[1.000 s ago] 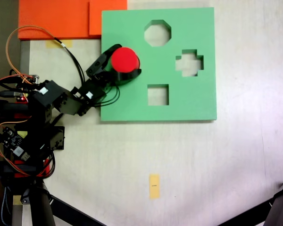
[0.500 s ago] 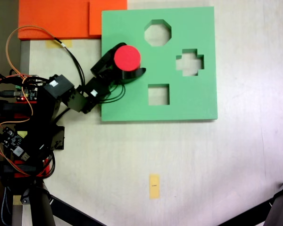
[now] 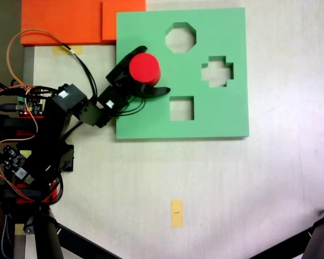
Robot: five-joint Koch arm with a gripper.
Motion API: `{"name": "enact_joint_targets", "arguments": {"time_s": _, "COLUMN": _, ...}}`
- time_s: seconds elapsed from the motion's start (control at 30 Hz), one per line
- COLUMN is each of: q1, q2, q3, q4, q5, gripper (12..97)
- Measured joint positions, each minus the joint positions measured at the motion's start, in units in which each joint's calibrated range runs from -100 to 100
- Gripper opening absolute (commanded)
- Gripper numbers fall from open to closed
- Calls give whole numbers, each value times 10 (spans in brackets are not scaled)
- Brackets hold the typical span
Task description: Put the cylinder block into the corresponding hole
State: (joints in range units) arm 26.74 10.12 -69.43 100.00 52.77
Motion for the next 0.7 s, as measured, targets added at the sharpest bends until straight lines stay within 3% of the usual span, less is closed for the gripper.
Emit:
{"name": "enact_joint_targets", "arguments": {"time_s": 0.6, "q1": 27, "q2": -300, "q3": -240, "q4": -5, "q5": 2, "gripper": 775}}
{"name": "enact_joint_targets", "arguments": {"time_s": 0.7, "q1": 28, "q2": -387, "q3": -286, "q4": -7, "q5": -1, "gripper": 743}}
